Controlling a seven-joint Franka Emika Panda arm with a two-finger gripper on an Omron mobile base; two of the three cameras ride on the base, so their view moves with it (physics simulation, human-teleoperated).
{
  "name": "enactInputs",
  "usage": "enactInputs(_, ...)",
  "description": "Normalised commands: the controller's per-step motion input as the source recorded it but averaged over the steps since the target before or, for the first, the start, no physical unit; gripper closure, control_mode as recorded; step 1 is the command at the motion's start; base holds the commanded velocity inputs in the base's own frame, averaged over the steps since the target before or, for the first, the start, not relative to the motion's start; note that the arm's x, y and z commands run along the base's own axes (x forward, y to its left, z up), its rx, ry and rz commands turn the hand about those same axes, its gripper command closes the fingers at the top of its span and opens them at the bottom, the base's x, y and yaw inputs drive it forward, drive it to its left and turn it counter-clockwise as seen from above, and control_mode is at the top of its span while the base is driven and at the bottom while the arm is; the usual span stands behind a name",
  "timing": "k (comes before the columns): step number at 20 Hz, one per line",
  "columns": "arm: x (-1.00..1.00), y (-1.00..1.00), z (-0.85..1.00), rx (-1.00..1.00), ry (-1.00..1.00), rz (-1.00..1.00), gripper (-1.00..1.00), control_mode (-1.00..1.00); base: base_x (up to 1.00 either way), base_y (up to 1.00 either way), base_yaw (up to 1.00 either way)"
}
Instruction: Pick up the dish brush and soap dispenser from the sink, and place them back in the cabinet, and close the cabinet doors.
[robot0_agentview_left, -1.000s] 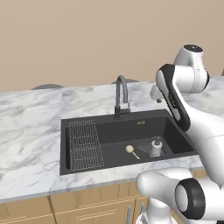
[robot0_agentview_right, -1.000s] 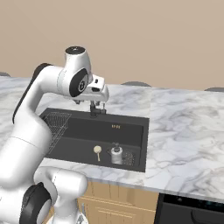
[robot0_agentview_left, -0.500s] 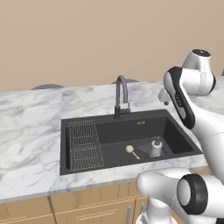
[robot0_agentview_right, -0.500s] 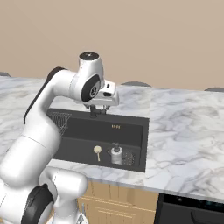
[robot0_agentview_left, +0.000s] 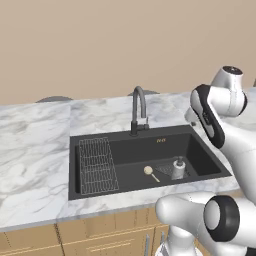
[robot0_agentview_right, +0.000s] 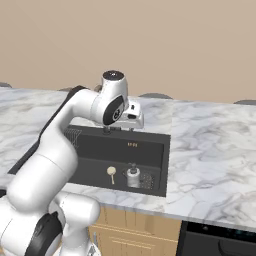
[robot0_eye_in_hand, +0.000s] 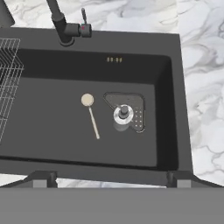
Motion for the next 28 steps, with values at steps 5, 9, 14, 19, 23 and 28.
enactInputs(5, 0.14, -0.15, -0.37, 0.00, 0.00, 0.00, -1.00, -1.00, 0.00, 0.00, 0.00)
enactInputs(9, 0.18, -0.11, -0.36, 0.00, 0.00, 0.00, -1.00, -1.00, 0.00, 0.00, 0.00)
enactInputs(14, 0.29, -0.03, -0.35, 0.00, 0.00, 0.00, -1.00, -1.00, 0.00, 0.00, 0.00)
enactInputs(19, 0.25, -0.02, -0.34, 0.00, 0.00, 0.00, -1.00, -1.00, 0.00, 0.00, 0.00)
enactInputs(23, 0.11, 0.00, -0.29, 0.00, 0.00, 0.00, -1.00, -1.00, 0.00, 0.00, 0.00)
enactInputs(28, 0.10, 0.00, -0.37, 0.00, 0.00, 0.00, -1.00, -1.00, 0.00, 0.00, 0.00)
